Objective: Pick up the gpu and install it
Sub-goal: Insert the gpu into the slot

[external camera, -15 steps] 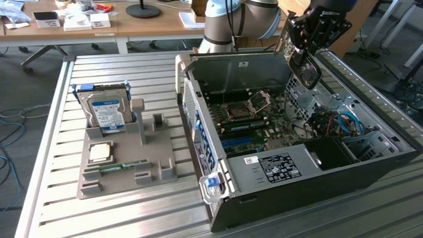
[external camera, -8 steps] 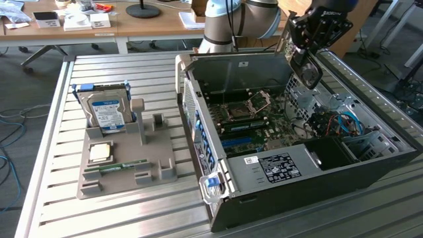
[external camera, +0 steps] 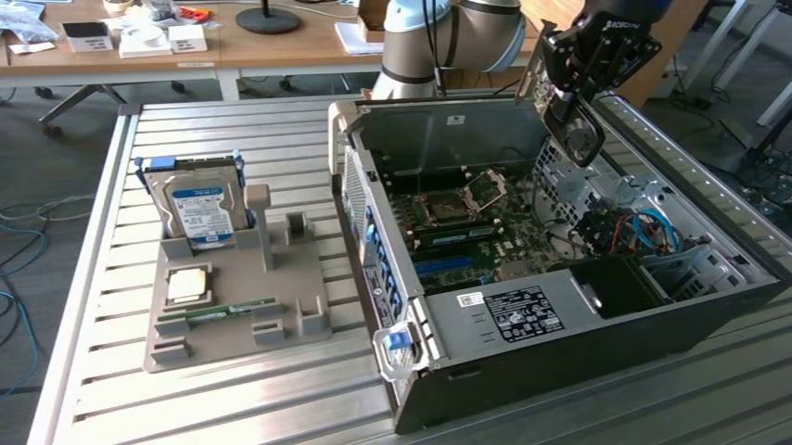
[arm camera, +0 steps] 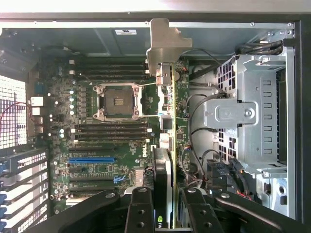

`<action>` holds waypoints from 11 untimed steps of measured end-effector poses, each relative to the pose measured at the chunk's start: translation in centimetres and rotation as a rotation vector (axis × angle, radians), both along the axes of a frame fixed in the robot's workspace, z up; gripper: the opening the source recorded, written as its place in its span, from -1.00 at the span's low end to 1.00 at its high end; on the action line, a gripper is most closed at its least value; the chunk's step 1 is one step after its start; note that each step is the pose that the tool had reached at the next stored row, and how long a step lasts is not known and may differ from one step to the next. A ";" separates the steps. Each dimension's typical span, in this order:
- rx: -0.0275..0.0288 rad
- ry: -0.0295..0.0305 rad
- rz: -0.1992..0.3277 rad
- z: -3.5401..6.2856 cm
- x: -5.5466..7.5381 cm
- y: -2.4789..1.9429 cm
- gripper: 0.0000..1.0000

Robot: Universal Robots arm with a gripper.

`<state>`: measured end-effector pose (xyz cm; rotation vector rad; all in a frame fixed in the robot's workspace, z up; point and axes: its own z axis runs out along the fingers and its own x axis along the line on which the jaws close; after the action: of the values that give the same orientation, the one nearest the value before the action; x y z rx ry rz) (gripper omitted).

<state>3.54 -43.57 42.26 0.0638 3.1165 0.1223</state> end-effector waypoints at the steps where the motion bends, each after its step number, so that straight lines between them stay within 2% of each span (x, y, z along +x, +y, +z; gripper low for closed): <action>1: -0.0001 -0.0001 0.000 0.00 0.0 0.00 -0.46; 11: -0.0002 -0.0001 0.008 -0.01 0.0 0.00 -0.46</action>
<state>3.54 -43.57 42.26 0.0514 3.1170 0.1221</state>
